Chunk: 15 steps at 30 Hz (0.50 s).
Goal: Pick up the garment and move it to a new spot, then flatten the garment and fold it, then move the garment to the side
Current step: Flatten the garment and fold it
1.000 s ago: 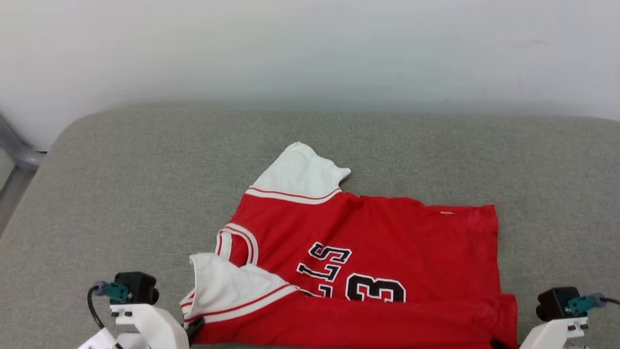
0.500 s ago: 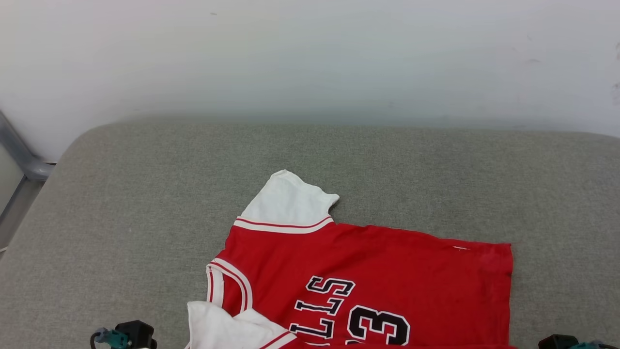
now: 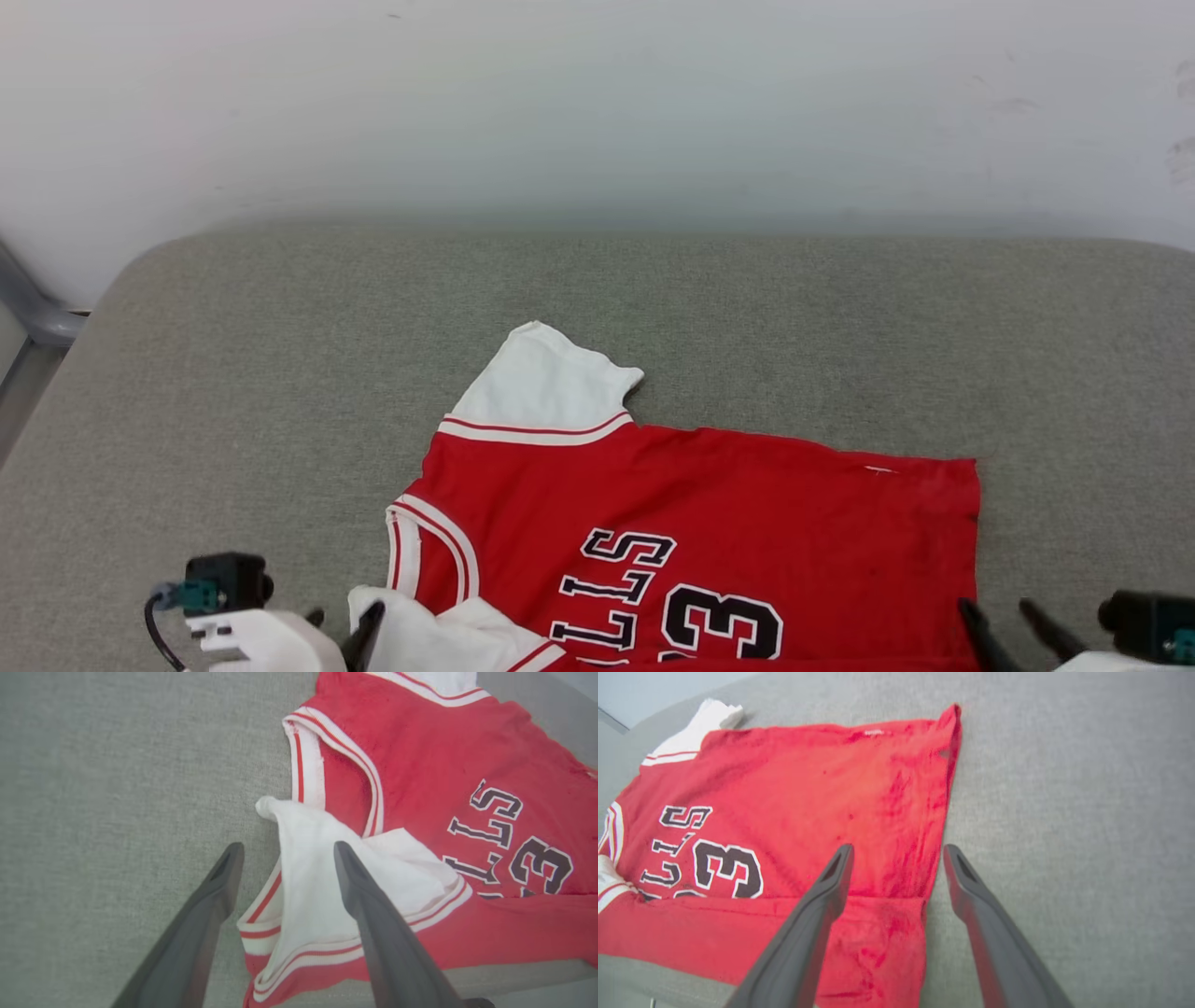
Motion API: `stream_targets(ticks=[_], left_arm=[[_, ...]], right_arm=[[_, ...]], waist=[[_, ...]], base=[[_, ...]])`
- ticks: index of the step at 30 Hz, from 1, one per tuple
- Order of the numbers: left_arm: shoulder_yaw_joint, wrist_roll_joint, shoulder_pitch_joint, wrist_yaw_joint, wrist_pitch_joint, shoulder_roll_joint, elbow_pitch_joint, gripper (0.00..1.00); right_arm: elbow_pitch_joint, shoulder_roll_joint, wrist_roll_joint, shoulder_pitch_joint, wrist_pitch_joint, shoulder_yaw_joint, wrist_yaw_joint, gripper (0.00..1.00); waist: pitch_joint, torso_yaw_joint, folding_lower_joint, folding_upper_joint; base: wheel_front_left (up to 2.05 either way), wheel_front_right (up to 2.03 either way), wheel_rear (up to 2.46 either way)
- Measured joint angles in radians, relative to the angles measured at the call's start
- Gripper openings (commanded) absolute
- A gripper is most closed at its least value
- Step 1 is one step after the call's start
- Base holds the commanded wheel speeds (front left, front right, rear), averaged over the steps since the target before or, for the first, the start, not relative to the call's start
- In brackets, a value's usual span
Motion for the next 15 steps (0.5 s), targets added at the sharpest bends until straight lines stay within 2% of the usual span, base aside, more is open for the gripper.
stream_targets(ticks=[6, 11, 15], left_arm=[[0.015, 0.085, -0.093, -0.002, -0.128, -0.026, -0.007, 1.00], [0.026, 0.123, -0.204, -0.015, -0.215, -0.073, 0.018, 1.00], [0.031, 0.139, -0.310, -0.041, -0.227, -0.085, 0.057, 1.00]], right_arm=[[-0.076, 0.022, -0.078, -0.062, -0.163, -0.019, 0.000, 1.00], [-0.155, 0.033, -0.121, -0.127, -0.214, -0.020, 0.000, 1.00], [-0.199, 0.041, -0.136, -0.181, -0.212, -0.010, 0.000, 1.00]], waist=[[0.022, -0.013, -0.0001, 0.0000], [0.075, -0.030, 0.0000, 0.0000], [0.136, -0.051, 0.0000, 0.0000]], base=[[0.00, 0.00, 0.00], [0.00, 0.00, 0.00], [0.00, 0.00, 0.00]])
